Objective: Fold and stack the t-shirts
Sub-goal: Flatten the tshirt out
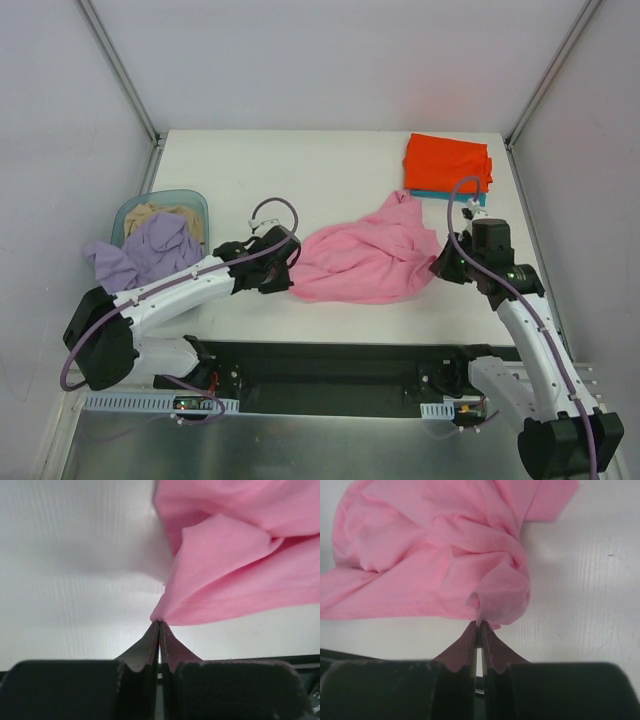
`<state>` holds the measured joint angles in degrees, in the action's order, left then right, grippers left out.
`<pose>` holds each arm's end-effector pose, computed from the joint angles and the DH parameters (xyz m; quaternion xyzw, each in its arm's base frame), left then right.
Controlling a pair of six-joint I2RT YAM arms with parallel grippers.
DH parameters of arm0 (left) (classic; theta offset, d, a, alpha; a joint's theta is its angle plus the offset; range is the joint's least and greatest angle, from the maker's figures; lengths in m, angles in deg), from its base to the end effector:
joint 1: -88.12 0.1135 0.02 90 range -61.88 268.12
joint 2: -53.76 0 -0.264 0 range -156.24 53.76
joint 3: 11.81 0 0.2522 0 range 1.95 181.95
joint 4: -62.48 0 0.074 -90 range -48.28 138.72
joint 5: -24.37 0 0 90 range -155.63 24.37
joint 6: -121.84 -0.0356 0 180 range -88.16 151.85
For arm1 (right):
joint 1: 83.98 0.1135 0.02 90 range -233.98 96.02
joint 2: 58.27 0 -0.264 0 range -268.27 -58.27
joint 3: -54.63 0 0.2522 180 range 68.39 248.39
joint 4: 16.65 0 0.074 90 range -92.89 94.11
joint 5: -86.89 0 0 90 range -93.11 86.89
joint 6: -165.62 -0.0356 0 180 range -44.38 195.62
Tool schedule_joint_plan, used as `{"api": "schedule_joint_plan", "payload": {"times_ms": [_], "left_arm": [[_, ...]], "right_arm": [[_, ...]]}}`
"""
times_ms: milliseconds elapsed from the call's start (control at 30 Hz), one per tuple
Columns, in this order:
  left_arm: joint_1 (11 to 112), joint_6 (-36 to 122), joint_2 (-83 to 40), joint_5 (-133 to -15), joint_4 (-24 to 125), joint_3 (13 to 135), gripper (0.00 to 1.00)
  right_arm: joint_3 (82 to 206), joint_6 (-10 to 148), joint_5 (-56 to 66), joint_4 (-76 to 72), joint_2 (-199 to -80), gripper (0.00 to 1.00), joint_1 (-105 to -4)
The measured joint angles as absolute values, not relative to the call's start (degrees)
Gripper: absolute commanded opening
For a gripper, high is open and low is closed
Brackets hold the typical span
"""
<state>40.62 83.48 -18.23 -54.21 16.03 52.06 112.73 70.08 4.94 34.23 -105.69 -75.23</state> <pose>0.1749 -0.1804 0.2402 -0.0645 0.9461 -0.1690 0.2685 0.1699 0.0312 0.2841 -0.0549 0.9036 0.1154 0.4088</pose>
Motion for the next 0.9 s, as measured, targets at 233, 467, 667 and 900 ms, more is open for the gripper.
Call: {"api": "schedule_joint_plan", "payload": {"times_ms": [233, 467, 667, 900], "left_arm": [[40.94, 83.96, -25.07, -58.14, 14.5, 49.79, 0.43], [41.69, 84.16, -26.36, -60.75, 14.28, 49.79, 0.89], [46.85, 82.21, -25.7, -61.51, 16.44, 49.77, 0.85], [51.48, 77.23, -30.49, -67.56, 26.02, 49.64, 0.46]], "right_arm": [[109.78, 69.27, 7.0, 33.34, -111.68, 0.08, -69.08], [110.44, 69.23, 6.08, 33.6, -112.45, 0.08, -69.04], [112.1, 69.27, 4.72, 33.84, -112.47, 0.08, -69.04], [112.53, 69.18, 3.76, 34.06, -113.93, 0.08, -69.04]]}}
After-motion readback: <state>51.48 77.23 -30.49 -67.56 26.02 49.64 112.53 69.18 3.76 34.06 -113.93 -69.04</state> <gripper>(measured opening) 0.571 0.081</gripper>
